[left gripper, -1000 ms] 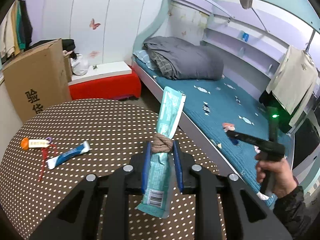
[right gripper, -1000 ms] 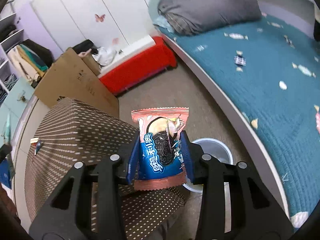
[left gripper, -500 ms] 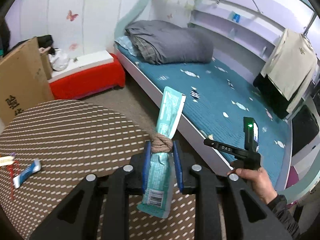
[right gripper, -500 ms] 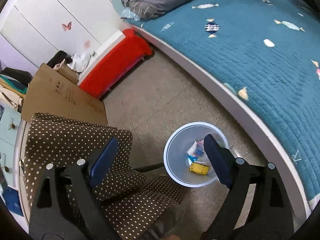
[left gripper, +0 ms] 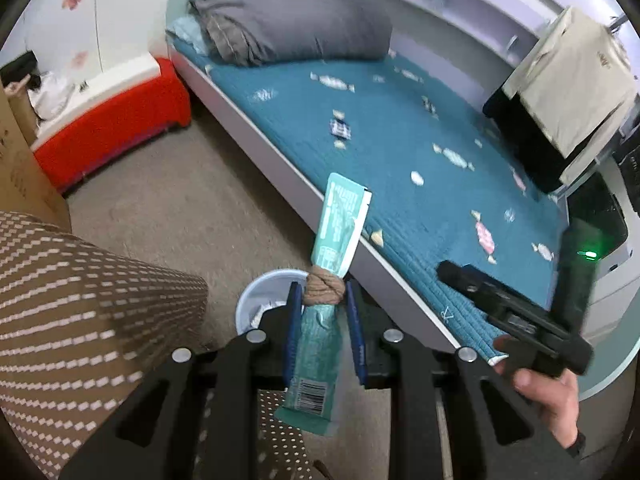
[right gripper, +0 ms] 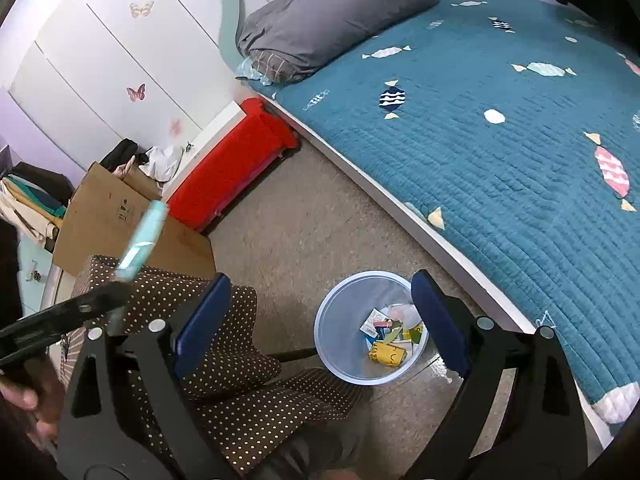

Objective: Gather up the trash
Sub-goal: 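Open the left gripper to drop the teal tube into the wastebasket, then move both grippers back to the polka-dot table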

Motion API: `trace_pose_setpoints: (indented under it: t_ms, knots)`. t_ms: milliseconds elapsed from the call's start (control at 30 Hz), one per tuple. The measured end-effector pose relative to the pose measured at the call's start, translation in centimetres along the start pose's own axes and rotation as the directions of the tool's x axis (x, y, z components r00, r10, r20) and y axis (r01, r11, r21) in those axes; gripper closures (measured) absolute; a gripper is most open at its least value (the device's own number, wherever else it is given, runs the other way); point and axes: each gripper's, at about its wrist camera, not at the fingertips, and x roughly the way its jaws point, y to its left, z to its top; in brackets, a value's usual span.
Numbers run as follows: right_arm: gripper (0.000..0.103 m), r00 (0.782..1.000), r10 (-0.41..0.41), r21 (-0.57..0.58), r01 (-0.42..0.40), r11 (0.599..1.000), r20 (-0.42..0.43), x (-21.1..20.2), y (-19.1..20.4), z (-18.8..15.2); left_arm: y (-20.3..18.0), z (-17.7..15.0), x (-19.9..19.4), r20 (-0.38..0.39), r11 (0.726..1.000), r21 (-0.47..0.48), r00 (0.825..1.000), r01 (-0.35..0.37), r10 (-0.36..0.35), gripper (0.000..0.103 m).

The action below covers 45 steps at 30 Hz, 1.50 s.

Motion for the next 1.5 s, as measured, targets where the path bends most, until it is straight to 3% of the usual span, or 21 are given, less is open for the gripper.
trace_pose_setpoints:
  t_ms: [100, 133, 167, 200, 233, 367, 633, 967, 1267, 1500]
  knots:
    - [0.013, 1.000, 0.008, 0.000, -0.008, 1.000, -0.003, -0.2, -0.1, -0.3, -0.1, 0.9, 2.3, -0.043, 1.000, -0.007, 0.999, 0.002, -0.003, 0.080]
    - [0.013, 1.000, 0.010, 0.000, -0.010, 1.000, -0.003, -0.3, -0.1, -0.4, -0.1, 1.1, 3.0, -0.054, 1.000, -0.008, 0.999, 0.004, -0.005, 0.073]
    - [0.013, 1.000, 0.012, 0.001, -0.012, 1.000, -0.002, -0.3, 0.0, -0.4, 0.0, 1.5, 3.8, -0.078, 1.000, -0.009, 0.997, 0.015, -0.015, 0.062]
    - [0.013, 1.000, 0.015, 0.004, -0.015, 1.000, -0.001, -0.4, 0.1, -0.5, 0.2, 1.8, 4.4, -0.096, 1.000, -0.018, 0.995, 0.008, -0.010, 0.028]
    - [0.013, 1.000, 0.019, 0.005, -0.019, 1.000, -0.001, -0.5, 0.2, -0.6, 0.3, 1.9, 4.6, -0.096, 1.000, -0.027, 0.995, -0.013, 0.010, 0.009]
    - [0.008, 1.000, 0.029, 0.003, -0.029, 1.000, 0.009, -0.8, 1.2, -0.8, 1.0, 2.2, 4.3, -0.086, 0.997, -0.059, 0.996, -0.041, 0.036, 0.009]
    - [0.006, 1.000, 0.021, -0.035, -0.020, 0.999, 0.016, -1.8, 4.8, -1.5, 1.2, 0.7, -1.1, 0.034, 0.995, -0.053, 0.995, -0.090, 0.092, 0.009]
    - [0.006, 0.999, 0.038, -0.178, -0.033, 0.983, 0.023, -4.6, 11.7, -2.6, 1.8, -2.6, -9.6, 0.183, 0.986, -0.044, 0.969, -0.160, 0.165, 0.009]
    - [0.006, 0.996, 0.091, -0.321, -0.086, 0.943, 0.001, -6.0, 18.8, -4.3, 4.9, -6.8, -15.9, 0.245, 0.977, -0.094, 0.947, -0.190, 0.207, 0.008]
    - [0.006, 0.988, 0.142, -0.448, -0.156, 0.880, -0.065, -5.7, 24.7, -6.6, 9.2, -10.6, -20.0, 0.272, 0.962, -0.184, 0.930, -0.203, 0.248, 0.008]
